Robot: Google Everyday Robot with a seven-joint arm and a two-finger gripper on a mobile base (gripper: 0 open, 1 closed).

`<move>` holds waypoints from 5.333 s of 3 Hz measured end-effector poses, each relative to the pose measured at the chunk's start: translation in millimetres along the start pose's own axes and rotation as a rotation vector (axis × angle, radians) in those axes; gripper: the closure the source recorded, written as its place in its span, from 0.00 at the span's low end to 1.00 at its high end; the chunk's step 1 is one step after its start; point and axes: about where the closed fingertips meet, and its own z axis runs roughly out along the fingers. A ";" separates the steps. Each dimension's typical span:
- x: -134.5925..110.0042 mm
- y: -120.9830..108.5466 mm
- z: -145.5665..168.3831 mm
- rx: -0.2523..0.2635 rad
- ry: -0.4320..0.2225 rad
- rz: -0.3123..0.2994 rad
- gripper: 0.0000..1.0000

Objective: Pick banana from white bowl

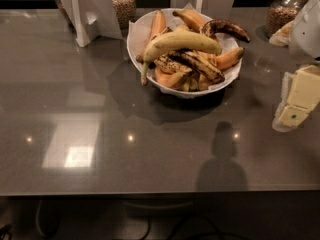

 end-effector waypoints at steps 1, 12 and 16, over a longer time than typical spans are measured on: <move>-0.1 -0.1 0.0 0.000 0.000 0.000 0.00; -172.3 -111.3 33.3 0.192 -0.493 -0.289 0.52; -175.0 -113.7 64.7 0.141 -0.504 -0.265 0.47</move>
Offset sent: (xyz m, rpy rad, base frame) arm 0.0307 0.0279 0.0112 0.1480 -0.1102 0.0733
